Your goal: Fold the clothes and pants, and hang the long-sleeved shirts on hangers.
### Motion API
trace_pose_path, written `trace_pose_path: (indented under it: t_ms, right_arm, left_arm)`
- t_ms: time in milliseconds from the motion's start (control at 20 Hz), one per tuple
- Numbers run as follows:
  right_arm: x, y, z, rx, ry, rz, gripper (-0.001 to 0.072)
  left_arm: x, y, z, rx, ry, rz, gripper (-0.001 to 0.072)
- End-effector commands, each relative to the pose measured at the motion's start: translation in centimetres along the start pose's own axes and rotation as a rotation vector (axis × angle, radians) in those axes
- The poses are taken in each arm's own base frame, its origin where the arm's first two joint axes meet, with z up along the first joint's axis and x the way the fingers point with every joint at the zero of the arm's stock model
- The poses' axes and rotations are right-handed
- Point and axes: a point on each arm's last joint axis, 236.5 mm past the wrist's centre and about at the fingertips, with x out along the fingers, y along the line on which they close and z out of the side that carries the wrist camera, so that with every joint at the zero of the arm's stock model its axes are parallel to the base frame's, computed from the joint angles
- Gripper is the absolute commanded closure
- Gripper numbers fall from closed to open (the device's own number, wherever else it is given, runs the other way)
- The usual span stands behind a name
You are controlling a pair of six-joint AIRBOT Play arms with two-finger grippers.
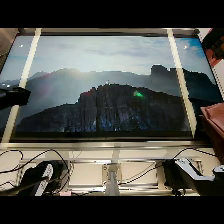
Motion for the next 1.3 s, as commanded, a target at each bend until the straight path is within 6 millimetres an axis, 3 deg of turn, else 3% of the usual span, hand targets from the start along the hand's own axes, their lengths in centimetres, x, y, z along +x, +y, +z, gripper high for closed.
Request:
trace_pose_path:
  t_ms: [0,50,100,150,300,350,400,550,600,650,800,900,1000,1050,1250]
  right_arm:
    - [0.6,-1.9,-0.1,0.009,-0.003,-0.075,0.0418]
    - [0.6,-2.0,0.0,0.008,-0.005,-0.078,0.0254]
    - [0.6,-2.1,0.0,0.007,-0.007,-0.083,0.0143]
    - [0.6,-2.1,0.0,0.007,-0.008,-0.082,0.0103]
    - [0.6,-1.2,0.0,0.015,-0.007,-0.045,0.0105]
    - [0.7,0.0,0.2,0.023,-0.017,0.002,0.0122]
    - [0.5,2.2,0.5,0.022,-0.030,0.082,0.0255]
    - [-1.3,12.0,0.7,-0.234,-0.104,0.321,0.0498]
    - [-2.1,15.3,-0.2,-0.356,-0.127,0.358,0.0617]
    - [-2.9,18.4,-1.6,-0.472,-0.136,0.390,0.0686]
    - [-6.0,26.9,-8.5,-0.797,-0.147,0.490,0.0686]
    - [-7.8,30.2,-13.2,-0.982,-0.161,0.530,0.0686]
    - [-9.4,32.3,-16.6,-1.104,-0.182,0.569,0.0686]
    - [-9.9,33.0,-17.3,-1.133,-0.204,0.579,0.0685]
    - [-10.2,33.4,-17.7,-1.145,-0.214,0.592,0.0685]
  left_arm:
    - [-0.1,0.2,0.0,0.002,-0.002,0.008,0.0235]
    - [-0.1,0.2,0.0,0.002,-0.002,0.008,0.0235]
    - [-0.1,0.2,0.0,0.002,-0.002,0.008,0.0235]
    - [-0.1,0.2,0.0,0.002,-0.002,0.008,0.0235]
    - [-0.1,0.2,0.0,0.002,-0.002,0.007,0.0235]
    - [-0.1,0.2,0.0,0.002,-0.002,0.007,0.0235]
    - [-0.1,0.2,0.0,0.002,-0.002,0.007,0.0235]
    - [-0.1,0.2,0.0,0.002,-0.002,0.008,0.0235]
    - [-0.1,0.2,0.0,0.002,-0.002,0.007,0.0235]
    - [-0.1,0.2,0.0,0.002,-0.002,0.008,0.0235]
    - [-0.1,0.2,0.0,0.002,-0.002,0.007,0.0234]
    - [-0.1,0.2,0.0,0.002,-0.002,0.007,0.0235]
    - [-0.1,0.2,0.0,0.002,-0.002,0.008,0.0235]
    - [-0.1,0.2,0.0,0.002,-0.002,0.008,0.0235]
    - [-0.1,0.2,0.0,0.002,-0.002,0.007,0.0235]
